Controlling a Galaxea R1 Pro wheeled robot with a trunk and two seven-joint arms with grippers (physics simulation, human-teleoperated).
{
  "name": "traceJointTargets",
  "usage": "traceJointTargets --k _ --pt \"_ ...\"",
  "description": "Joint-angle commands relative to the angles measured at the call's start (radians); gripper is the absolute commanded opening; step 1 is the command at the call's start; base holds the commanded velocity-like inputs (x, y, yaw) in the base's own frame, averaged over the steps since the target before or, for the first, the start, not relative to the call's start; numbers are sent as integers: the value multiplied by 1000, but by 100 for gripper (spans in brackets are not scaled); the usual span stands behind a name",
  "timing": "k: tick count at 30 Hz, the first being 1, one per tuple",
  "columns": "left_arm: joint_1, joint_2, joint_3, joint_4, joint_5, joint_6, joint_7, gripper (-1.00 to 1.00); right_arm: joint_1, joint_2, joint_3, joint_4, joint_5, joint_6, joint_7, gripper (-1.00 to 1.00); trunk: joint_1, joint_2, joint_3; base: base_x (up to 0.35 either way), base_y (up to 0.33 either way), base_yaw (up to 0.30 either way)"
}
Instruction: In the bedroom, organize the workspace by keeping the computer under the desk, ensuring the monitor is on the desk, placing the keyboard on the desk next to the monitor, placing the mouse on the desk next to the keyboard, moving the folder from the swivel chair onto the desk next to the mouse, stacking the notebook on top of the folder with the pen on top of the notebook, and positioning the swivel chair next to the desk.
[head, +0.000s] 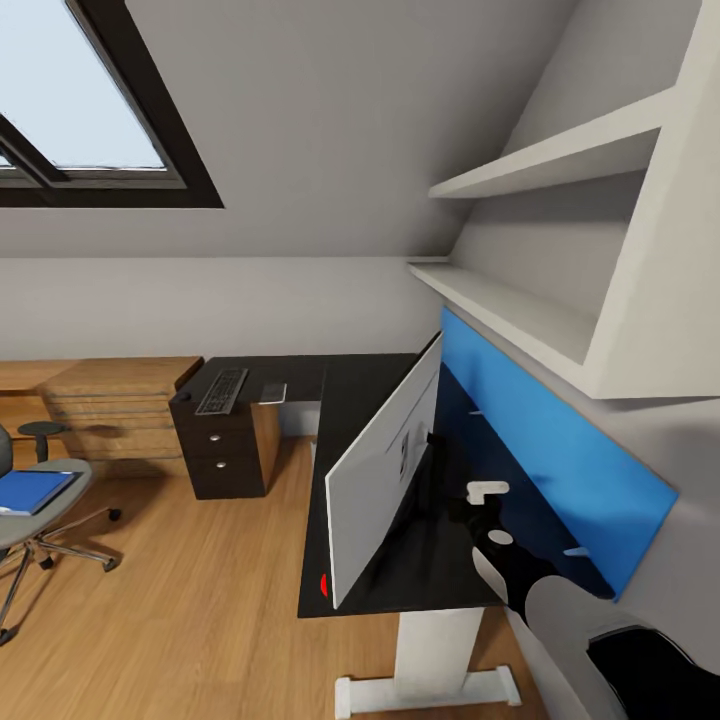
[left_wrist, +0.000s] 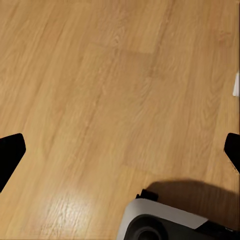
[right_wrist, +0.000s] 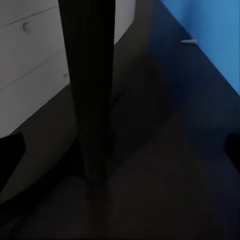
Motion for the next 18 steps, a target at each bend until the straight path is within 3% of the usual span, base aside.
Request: traceJointTargets --k 1,9,18 --pt "0 2 -7 -7 11 -9 7 100 -1 -1 9 1 -9 -3 1 100 1 -2 -2 2 0 0" --pt "0 8 -2 -45 12 -94 6 100 -1 -1 10 14 -5 -2 19 100 1 -2 -2 201 64 0" --pt "0 8 -4 -60 12 -101 6 100 -1 -2 10 19 -5 -2 18 100 1 -2 -2 85 23 0"
